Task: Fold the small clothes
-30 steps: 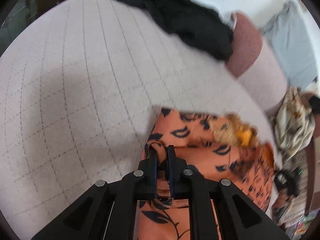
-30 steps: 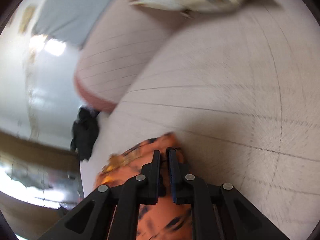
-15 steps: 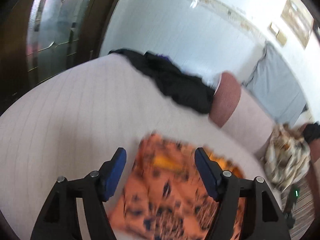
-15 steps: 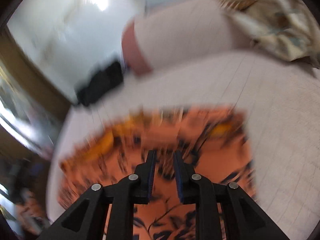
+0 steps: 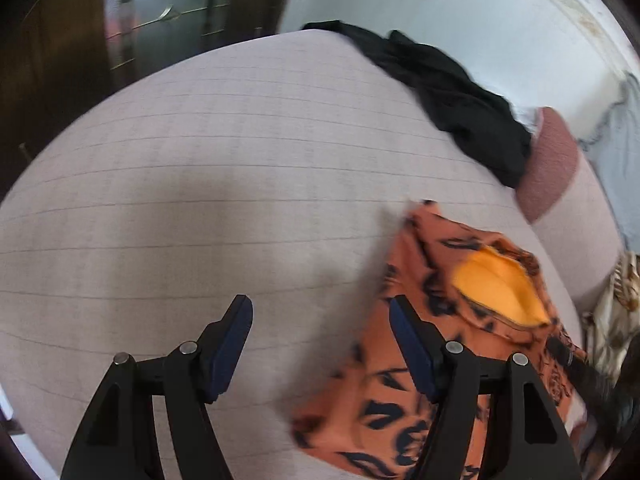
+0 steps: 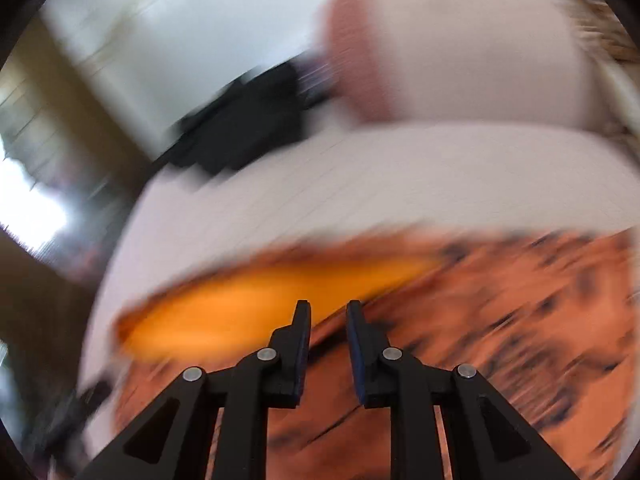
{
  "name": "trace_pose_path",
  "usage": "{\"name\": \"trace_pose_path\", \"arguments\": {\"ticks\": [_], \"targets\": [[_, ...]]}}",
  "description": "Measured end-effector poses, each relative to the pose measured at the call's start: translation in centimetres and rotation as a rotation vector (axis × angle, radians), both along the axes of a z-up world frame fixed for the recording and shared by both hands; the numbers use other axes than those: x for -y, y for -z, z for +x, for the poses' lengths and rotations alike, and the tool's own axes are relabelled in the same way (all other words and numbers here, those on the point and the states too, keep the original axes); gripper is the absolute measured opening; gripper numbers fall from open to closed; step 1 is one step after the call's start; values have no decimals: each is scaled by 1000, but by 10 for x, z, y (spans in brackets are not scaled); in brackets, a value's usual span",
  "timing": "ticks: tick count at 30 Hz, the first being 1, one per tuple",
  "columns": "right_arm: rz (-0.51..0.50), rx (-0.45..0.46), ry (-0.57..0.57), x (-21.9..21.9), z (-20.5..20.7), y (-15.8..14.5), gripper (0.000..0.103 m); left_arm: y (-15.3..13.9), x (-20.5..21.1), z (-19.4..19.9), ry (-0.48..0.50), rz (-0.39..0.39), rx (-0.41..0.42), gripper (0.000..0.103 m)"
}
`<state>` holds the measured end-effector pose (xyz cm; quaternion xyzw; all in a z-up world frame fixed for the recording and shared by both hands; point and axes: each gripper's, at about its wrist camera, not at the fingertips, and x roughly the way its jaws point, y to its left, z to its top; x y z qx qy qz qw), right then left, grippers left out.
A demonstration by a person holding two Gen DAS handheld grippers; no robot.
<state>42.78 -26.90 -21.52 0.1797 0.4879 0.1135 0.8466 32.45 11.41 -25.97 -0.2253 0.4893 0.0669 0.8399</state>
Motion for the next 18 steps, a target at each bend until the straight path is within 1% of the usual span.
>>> {"name": "trace_pose_path", "arguments": {"ticks": [2, 4, 5, 6, 7, 8, 10, 12, 14, 16, 18], "targets": [[42, -29, -118, -36, -10, 7, 21, 1, -2, -5, 6, -15, -4, 72], [66, -86, -196, -70, -8, 25, 21, 4, 0, -3, 26, 8, -22, 72], [49, -95, -211, -86, 0, 33, 21, 6, 2, -2, 35, 25, -31, 72], [18, -81, -208, -96, 7, 37, 22, 8, 7, 0, 47, 44, -42, 72], [-2, -48, -190, -105, 20, 37, 22, 9, 11, 2, 58, 47, -46, 72], [-2, -33, -163, -107, 34, 35, 22, 10, 16, 6, 77, 45, -50, 72], [10, -30, -58, -102, 76, 34, 21, 12, 22, 8, 101, 36, -58, 72], [33, -5, 82, -83, 105, 27, 21, 11, 26, 10, 113, 30, -57, 72], [57, 18, 158, -65, 102, 15, 21, 8, 31, 12, 125, 40, -54, 72], [76, 24, 148, -51, 95, 8, 21, 7, 40, 16, 143, 50, -53, 72], [8, 30, 126, -35, 68, 2, 21, 5, 51, 16, 169, 60, -43, 72]]}}
